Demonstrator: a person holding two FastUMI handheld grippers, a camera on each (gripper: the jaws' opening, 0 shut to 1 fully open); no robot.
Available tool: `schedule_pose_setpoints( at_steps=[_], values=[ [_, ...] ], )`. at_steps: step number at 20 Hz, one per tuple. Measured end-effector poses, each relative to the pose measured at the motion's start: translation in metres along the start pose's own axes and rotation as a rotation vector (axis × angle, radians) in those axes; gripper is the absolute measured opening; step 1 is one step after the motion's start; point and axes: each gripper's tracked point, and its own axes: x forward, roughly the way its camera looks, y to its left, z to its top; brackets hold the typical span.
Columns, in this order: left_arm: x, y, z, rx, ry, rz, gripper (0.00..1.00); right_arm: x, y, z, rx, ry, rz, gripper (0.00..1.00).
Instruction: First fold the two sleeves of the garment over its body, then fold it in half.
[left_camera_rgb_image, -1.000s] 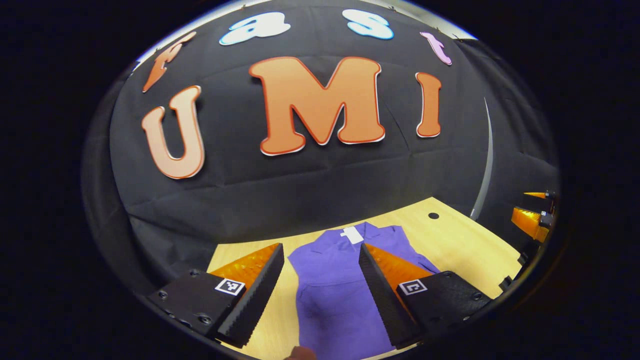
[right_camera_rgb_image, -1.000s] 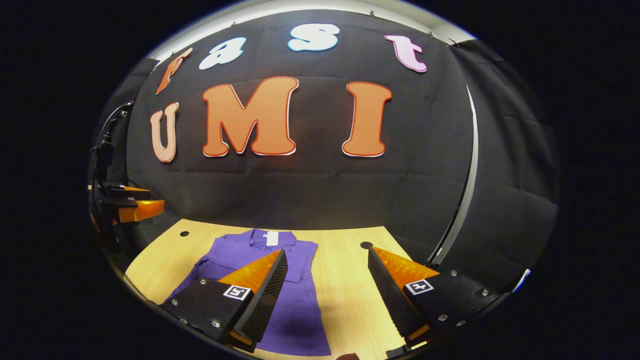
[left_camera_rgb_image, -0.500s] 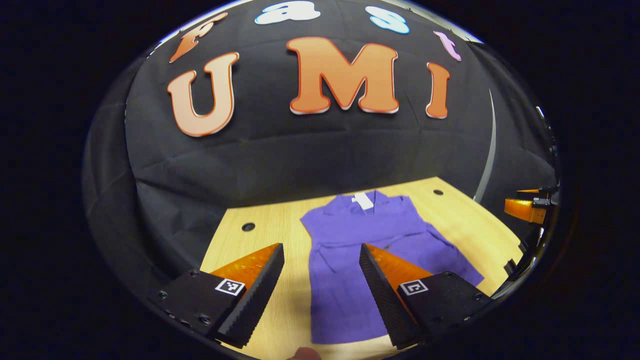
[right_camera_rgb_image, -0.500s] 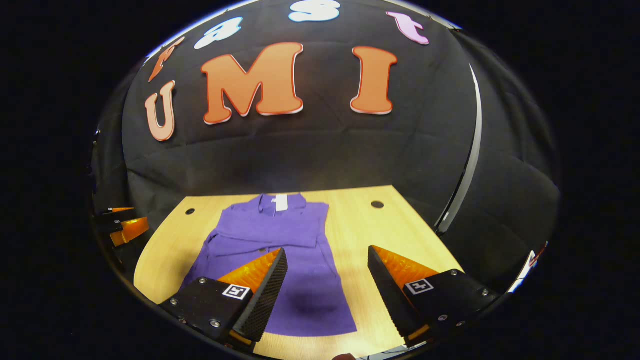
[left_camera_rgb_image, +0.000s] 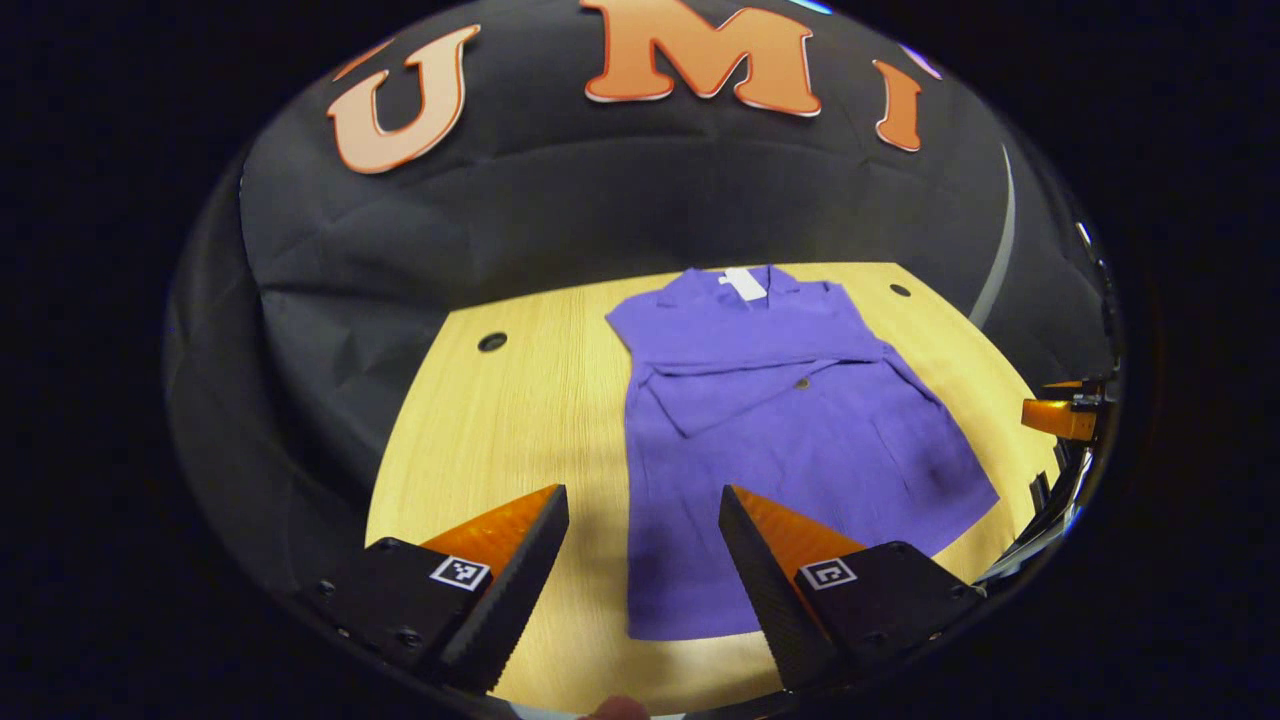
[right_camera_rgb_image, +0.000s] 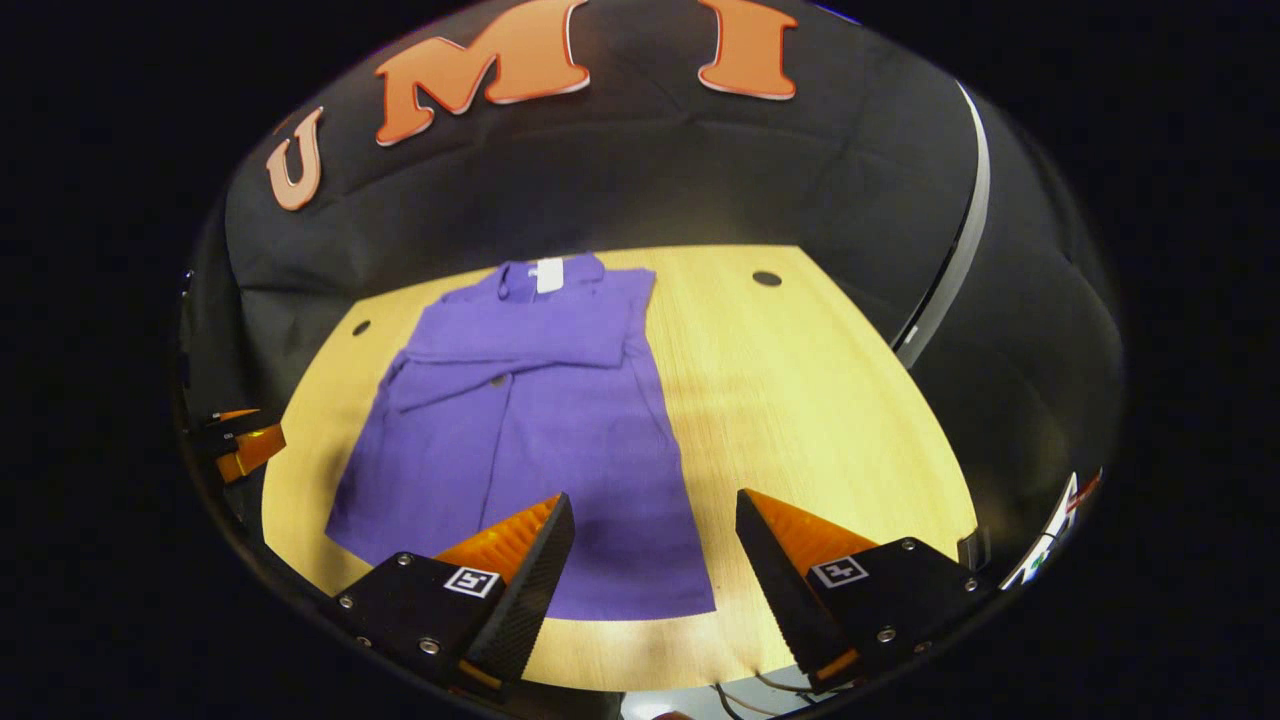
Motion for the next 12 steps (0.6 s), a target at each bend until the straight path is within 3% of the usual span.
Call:
schedule_pose_setpoints(
  at_steps=[4,12],
  values=[
    [0.017,-0.003,-0.038,-0.058,0.135,0.013,0.97,0.023,-0.004,-0.039,0.018,0.163,0.038,0.98],
    [0.036,-0.020,-0.095,-0.130,0.415,0.029,0.96,0.044,-0.007,-0.097,0.032,0.436,0.039,0.97]
  ],
)
